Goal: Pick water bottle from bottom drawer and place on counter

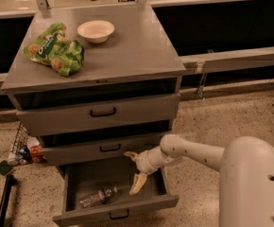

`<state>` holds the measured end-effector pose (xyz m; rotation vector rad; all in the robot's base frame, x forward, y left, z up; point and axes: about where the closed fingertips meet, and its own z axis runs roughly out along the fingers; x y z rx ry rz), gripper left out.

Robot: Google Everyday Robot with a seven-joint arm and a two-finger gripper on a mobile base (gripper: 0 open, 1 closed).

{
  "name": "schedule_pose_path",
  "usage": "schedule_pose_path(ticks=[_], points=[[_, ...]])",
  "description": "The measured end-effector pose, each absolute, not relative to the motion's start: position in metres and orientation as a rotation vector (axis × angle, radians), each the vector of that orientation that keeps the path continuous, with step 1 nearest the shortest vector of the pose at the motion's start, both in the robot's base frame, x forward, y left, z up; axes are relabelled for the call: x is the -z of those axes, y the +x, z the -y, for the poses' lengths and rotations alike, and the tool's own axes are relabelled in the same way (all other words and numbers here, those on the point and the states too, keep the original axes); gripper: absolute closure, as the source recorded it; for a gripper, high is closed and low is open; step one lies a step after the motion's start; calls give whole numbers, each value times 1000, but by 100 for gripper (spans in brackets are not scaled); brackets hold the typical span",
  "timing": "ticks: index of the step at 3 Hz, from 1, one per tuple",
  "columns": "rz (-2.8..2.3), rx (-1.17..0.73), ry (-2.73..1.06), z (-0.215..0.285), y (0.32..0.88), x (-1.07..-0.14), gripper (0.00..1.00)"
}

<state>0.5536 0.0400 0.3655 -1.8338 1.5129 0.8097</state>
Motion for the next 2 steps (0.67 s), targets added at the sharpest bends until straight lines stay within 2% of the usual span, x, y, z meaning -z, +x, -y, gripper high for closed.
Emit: schedule_pose_path(ticks=[1, 2], points=[[-1493, -778, -1823, -41, 588, -376, 0], [-1499, -783, -1782, -52, 590, -355, 0]])
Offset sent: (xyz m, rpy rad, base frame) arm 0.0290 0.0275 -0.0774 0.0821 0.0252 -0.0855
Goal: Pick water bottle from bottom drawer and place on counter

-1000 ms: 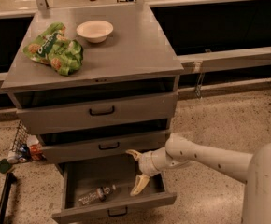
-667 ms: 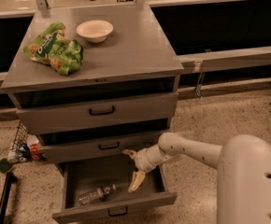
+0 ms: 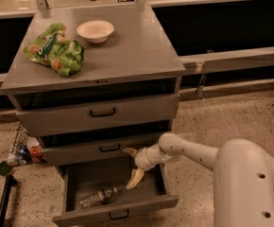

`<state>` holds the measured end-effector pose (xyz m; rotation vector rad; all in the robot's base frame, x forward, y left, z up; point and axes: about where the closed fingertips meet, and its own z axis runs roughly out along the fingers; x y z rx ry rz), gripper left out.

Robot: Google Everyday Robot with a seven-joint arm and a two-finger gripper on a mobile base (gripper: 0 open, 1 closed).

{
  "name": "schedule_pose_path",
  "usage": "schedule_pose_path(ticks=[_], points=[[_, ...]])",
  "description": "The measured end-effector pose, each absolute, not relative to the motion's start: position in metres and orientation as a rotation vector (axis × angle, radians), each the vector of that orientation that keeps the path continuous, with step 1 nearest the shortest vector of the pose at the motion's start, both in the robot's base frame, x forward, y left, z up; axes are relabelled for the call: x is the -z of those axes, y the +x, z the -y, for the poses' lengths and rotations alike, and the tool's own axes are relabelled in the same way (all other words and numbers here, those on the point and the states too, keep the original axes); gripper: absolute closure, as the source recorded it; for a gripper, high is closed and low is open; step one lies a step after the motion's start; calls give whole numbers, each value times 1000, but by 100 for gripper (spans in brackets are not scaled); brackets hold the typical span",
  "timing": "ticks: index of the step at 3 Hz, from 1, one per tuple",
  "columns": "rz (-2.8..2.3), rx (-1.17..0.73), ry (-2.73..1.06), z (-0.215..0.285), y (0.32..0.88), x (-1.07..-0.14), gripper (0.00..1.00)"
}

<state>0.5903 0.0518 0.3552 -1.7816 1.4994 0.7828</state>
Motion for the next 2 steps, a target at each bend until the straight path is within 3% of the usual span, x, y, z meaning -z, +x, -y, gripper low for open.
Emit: schedule_pose_path(ticks=[2], points=[[-1523, -894, -1743, -85, 583, -259, 0]])
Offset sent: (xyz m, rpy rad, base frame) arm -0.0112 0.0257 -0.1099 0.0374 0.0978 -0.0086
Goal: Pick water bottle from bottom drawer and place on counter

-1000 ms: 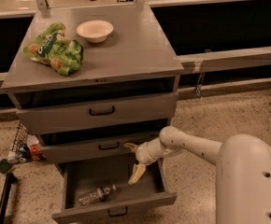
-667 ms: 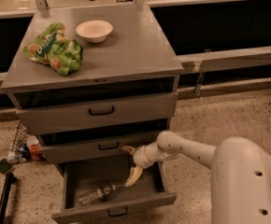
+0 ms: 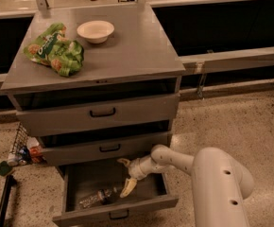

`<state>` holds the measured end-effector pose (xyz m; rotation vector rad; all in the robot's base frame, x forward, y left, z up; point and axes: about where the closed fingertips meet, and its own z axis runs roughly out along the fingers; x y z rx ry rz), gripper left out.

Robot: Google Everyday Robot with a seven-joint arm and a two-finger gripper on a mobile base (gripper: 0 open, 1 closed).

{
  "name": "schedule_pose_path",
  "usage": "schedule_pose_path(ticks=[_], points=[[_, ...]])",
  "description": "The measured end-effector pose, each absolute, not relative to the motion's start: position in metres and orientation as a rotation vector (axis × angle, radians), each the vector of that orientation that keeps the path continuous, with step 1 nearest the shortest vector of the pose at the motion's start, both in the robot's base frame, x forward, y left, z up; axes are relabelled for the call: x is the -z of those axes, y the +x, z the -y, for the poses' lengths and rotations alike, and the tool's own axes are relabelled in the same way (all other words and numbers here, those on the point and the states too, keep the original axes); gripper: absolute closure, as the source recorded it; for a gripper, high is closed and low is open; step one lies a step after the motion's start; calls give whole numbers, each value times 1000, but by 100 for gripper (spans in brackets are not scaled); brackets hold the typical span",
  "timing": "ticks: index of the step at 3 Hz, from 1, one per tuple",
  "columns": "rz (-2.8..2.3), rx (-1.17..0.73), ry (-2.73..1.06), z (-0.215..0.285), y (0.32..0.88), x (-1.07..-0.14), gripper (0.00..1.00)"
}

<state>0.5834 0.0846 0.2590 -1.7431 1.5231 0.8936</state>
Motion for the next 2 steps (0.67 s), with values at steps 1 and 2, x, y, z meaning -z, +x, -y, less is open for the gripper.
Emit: schedule_pose_path(ticks=[1, 2], points=[[-1525, -898, -1729, -88, 586, -255, 0], [-1532, -913, -1697, -90, 584, -249, 0]])
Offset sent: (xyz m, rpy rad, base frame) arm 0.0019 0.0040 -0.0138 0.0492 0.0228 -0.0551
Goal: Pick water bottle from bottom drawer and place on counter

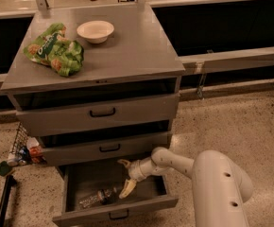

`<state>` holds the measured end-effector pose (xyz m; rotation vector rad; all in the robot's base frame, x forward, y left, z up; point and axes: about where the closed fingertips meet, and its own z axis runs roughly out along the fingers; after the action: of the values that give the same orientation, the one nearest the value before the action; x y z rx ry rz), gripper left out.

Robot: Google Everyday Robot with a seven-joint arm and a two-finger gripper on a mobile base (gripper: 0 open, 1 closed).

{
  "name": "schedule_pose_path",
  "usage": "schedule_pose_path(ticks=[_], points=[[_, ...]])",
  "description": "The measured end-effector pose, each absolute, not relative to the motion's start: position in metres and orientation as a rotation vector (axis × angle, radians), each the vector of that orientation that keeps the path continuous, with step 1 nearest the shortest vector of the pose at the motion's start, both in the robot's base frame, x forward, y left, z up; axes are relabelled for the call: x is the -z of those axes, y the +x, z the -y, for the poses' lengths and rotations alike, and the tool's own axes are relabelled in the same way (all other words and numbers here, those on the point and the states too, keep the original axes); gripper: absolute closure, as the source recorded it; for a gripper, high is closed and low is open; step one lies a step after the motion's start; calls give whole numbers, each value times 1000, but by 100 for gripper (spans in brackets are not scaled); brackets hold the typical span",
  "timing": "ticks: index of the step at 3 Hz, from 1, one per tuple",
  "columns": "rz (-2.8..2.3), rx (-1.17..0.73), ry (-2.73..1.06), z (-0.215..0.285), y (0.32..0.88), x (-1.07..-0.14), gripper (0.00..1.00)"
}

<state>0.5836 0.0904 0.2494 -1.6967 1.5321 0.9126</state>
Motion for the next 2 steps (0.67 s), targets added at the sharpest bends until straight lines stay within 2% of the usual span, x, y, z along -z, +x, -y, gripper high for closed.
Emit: schedule_pose_path(ticks=[2], points=[[-1633, -931, -1560, -99, 576, -203, 0]])
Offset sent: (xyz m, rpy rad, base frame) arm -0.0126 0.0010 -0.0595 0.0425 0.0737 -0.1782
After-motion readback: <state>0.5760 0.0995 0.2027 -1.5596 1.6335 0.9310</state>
